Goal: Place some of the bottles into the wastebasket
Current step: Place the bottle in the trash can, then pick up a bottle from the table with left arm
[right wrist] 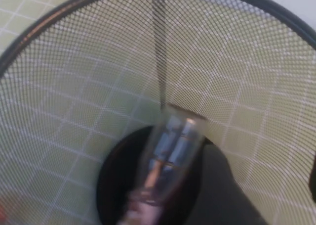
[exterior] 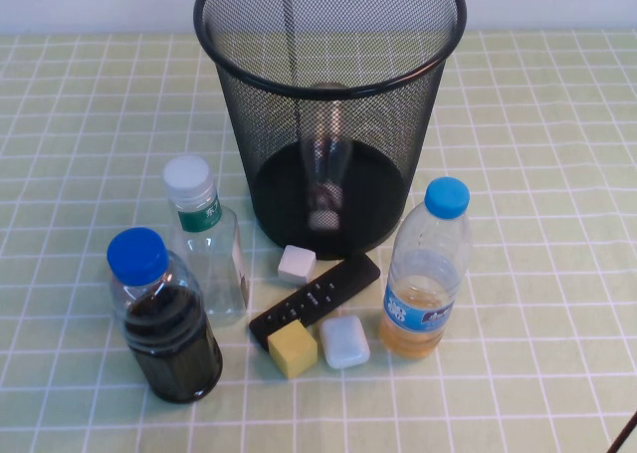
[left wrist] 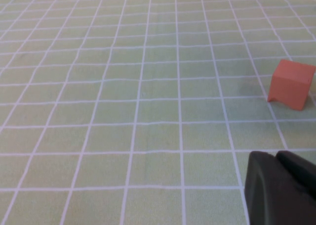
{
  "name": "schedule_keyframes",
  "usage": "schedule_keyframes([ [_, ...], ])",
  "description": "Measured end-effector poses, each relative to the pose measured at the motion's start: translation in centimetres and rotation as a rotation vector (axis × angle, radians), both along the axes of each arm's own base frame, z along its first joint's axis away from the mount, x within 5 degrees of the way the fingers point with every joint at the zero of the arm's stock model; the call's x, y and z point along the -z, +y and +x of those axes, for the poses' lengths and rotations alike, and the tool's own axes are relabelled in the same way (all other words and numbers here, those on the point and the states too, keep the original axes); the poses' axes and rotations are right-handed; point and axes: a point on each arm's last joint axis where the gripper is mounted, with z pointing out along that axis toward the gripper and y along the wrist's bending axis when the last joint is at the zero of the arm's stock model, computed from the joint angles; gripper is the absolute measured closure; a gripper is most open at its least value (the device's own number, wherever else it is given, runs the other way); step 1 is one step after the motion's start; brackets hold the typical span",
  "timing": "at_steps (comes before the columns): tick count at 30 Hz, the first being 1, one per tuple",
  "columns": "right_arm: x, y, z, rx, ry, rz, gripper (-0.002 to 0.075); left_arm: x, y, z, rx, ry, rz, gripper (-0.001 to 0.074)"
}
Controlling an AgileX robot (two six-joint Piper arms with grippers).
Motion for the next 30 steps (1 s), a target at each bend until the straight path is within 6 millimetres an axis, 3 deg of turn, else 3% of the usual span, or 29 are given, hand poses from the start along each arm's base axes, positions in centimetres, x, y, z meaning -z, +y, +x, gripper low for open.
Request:
schedule_keyframes([
  [3, -0.2, -0.6, -0.6, 0.016, 0.028, -0.040, 0.0446, 0.0, 0.0, 0.0, 0.000, 0.000, 0.000, 0.0741],
  [8, -0.8, -1.7, -1.7, 0.030, 0.056, -0.116, 0.0726, 0.0, 0.0, 0.0, 0.000, 0.000, 0.000, 0.0741],
  [19, -5.2, -5.0, -6.2, 0.057, -0.014, -0.122, 0.0733, 0.0, 0.0, 0.0, 0.000, 0.000, 0.000, 0.0741],
  [26, -7.3, -9.1, -12.2, 0.106, -0.051, -0.097, 0.0733, 0.0, 0.0, 0.0, 0.000, 0.000, 0.000, 0.0741],
  [30, -5.8, -11.5, -16.2, 0.126, -0.014, -0.101, 0.0733, 0.0, 0.0, 0.0, 0.000, 0.000, 0.000, 0.0741],
])
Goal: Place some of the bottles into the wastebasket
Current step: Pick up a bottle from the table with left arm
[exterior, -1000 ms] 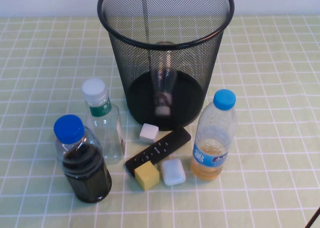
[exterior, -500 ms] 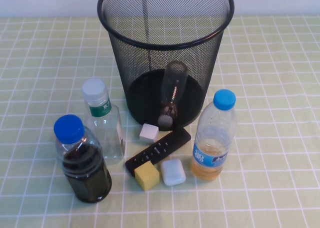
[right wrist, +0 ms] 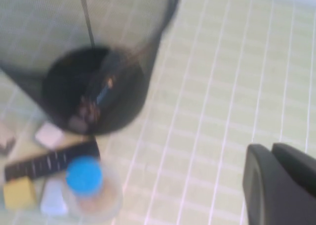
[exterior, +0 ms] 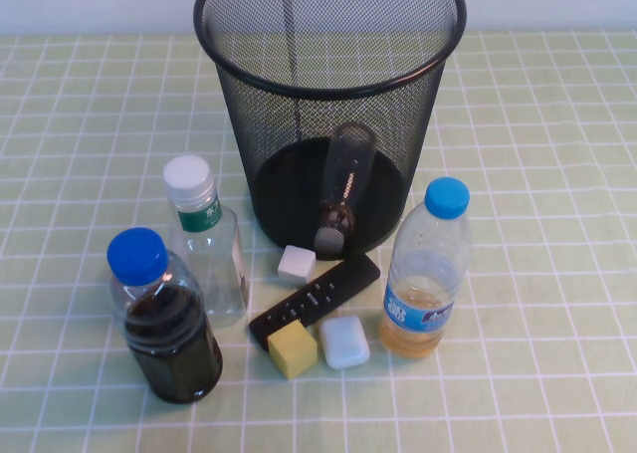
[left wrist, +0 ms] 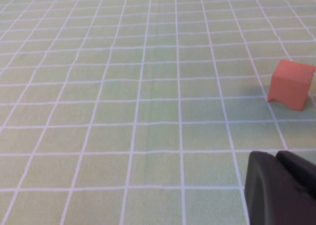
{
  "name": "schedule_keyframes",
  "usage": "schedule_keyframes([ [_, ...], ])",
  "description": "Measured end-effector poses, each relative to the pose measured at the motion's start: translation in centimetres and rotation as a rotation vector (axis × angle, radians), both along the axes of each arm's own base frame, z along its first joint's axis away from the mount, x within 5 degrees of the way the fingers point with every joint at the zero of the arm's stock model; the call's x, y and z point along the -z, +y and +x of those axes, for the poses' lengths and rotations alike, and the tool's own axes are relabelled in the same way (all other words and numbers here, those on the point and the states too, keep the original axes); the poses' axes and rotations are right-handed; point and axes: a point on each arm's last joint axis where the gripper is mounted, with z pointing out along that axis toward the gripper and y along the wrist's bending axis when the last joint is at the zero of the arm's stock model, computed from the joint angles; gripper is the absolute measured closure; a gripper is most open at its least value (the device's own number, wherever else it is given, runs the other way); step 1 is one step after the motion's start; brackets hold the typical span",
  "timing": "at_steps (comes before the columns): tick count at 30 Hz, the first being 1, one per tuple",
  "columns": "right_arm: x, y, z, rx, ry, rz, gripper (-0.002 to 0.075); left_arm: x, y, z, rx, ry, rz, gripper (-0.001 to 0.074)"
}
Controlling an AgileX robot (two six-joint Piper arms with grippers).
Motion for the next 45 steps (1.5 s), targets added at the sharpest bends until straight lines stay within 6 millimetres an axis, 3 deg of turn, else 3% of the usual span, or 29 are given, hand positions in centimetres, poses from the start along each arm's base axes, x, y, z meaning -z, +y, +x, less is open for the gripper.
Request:
schedule_keyframes([
  [5, 3.2, -2.5, -4.2, 0.002, 0.010, 0.011, 0.0733, 0.0, 0.0, 0.0, 0.000, 0.000, 0.000, 0.0741],
  [9, 6.2, -3.8, -6.4, 0.006, 0.062, -0.013, 0.0733, 0.0, 0.0, 0.0, 0.000, 0.000, 0.000, 0.0741],
  [15, 8.7, -4.9, -7.4, 0.033, 0.087, -0.065, 0.0733, 0.0, 0.0, 0.0, 0.000, 0.000, 0.000, 0.0741],
  [19, 8.9, -5.1, -7.4, 0.048, 0.081, -0.087, 0.0733, 0.0, 0.0, 0.0, 0.000, 0.000, 0.000, 0.0741],
  [24, 10.2, -6.6, -7.5, 0.091, -0.027, -0.079, 0.0733, 0.0, 0.0, 0.0, 0.000, 0.000, 0.000, 0.0741],
  [27, 12.7, -8.3, -8.5, 0.140, -0.123, -0.057, 0.0733, 0.0, 0.0, 0.0, 0.000, 0.000, 0.000, 0.0741],
  [31, 18.5, -10.3, -10.7, 0.262, -0.260, -0.053, 0.0733, 0.0, 0.0, 0.0, 0.000, 0.000, 0.000, 0.0741],
  [38, 26.9, -10.7, -13.8, 0.324, -0.518, -0.038, 0.0733, 0.0, 0.0, 0.0, 0.000, 0.000, 0.000, 0.0741],
  [45, 30.1, -10.5, -14.6, 0.312, -0.611, -0.014, 0.0733, 0.0, 0.0, 0.0, 0.000, 0.000, 0.000, 0.0741],
])
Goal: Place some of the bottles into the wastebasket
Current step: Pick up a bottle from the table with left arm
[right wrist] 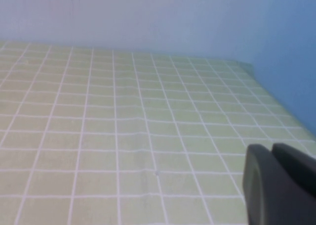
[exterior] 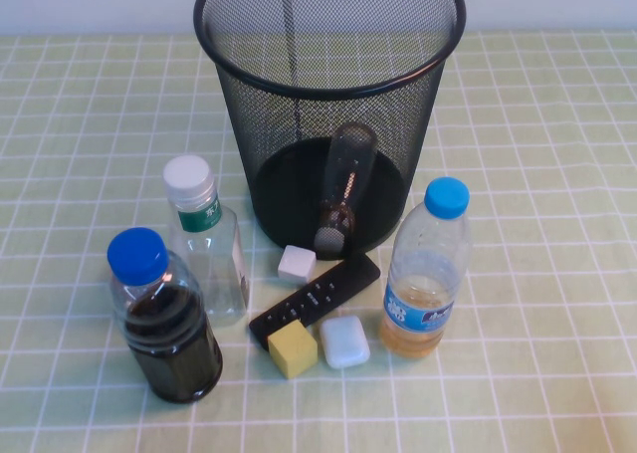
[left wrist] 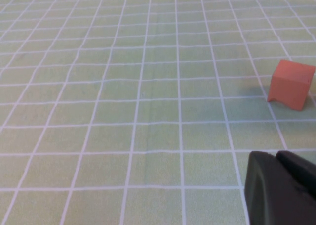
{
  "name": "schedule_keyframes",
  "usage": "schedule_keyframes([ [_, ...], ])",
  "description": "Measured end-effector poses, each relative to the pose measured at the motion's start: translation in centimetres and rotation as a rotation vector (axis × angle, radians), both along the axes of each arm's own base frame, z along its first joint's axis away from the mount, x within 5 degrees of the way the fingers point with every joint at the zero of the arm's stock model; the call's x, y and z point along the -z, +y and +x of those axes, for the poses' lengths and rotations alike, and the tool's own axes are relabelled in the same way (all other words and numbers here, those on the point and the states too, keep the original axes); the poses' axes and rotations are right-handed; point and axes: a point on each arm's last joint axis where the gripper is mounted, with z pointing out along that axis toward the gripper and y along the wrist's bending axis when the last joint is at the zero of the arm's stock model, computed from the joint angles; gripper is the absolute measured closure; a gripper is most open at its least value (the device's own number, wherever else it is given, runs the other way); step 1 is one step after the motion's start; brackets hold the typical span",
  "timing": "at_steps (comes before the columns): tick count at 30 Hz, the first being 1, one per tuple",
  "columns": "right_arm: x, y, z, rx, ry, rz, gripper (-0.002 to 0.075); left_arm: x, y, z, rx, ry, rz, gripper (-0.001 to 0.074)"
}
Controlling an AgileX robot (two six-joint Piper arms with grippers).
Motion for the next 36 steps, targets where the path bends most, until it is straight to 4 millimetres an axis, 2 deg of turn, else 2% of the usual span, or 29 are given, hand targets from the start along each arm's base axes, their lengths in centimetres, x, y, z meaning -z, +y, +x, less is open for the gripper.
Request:
schedule_keyframes([
  [15, 0.4, 0.4, 0.1, -0.060, -0.003, 0.041, 0.0733, 0.0, 0.0, 0.0, 0.000, 0.000, 0.000, 0.0741],
  [19, 0.5, 0.7, 0.1, -0.091, 0.004, -0.006, 0.0733, 0.0, 0.0, 0.0, 0.000, 0.000, 0.000, 0.0741],
  [28, 2.4, 0.8, -0.3, -0.115, 0.222, -0.024, 0.0734, 0.0, 0.0, 0.0, 0.000, 0.000, 0.000, 0.0741],
  [36, 2.4, 0.8, -0.3, -0.107, 0.233, -0.008, 0.0733, 0.0, 0.0, 0.0, 0.000, 0.000, 0.000, 0.0741],
])
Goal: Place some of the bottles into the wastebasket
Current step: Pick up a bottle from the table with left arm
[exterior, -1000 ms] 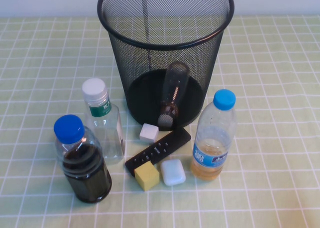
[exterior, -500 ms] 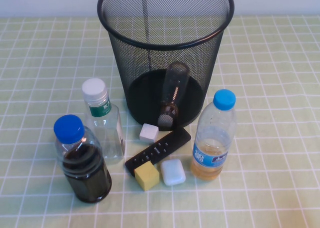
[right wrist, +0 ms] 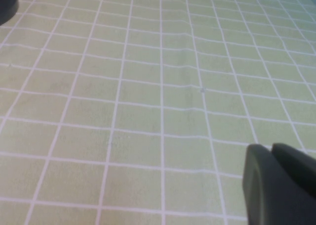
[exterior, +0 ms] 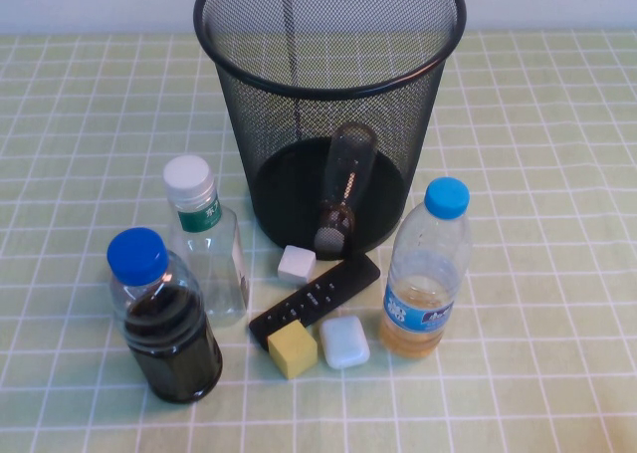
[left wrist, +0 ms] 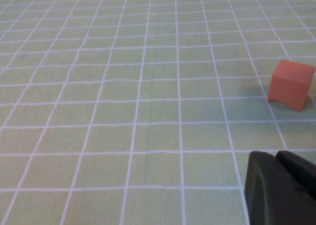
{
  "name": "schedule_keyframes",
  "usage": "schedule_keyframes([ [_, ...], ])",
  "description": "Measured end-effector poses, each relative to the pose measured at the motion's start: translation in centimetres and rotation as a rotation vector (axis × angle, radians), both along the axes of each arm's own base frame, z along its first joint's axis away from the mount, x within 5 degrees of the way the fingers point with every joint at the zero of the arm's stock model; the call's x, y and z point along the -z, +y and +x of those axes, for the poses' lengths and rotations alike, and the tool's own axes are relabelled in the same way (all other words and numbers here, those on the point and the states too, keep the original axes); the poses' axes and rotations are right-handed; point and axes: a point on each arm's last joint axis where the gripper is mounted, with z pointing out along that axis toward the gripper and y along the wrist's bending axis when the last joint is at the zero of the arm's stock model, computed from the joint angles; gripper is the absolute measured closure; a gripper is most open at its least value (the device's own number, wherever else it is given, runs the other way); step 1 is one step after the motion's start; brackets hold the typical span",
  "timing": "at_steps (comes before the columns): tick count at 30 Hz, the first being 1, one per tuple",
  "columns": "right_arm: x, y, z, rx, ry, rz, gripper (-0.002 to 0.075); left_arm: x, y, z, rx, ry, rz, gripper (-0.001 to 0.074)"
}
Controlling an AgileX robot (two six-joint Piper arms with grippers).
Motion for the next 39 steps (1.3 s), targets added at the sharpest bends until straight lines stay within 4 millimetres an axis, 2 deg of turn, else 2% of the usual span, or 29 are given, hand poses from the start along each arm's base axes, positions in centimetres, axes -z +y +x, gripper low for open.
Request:
schedule_keyframes([
  [26, 0.0, 0.0, 0.0, 0.002, 0.004, 0.000, 0.0733, -0.1, 0.0, 0.0, -0.003, -0.012, -0.001, 0.0741],
  [28, 0.0, 0.0, 0.0, 0.002, 0.004, -0.001, 0.0734, -0.4, -0.1, 0.1, -0.011, -0.050, -0.085, 0.0741],
  [33, 0.0, 0.0, 0.0, 0.002, 0.004, -0.001, 0.0734, -1.7, -0.4, 0.3, -0.040, -0.186, -0.447, 0.0741],
  [36, 0.0, 0.0, 0.0, 0.002, 0.004, -0.001, 0.0734, -2.3, -0.3, 0.4, -0.050, -0.250, -0.545, 0.0741],
  [39, 0.0, 0.0, 0.0, 0.002, 0.004, 0.000, 0.0733, -2.4, -0.4, 0.3, -0.050, -0.236, -0.616, 0.0741],
])
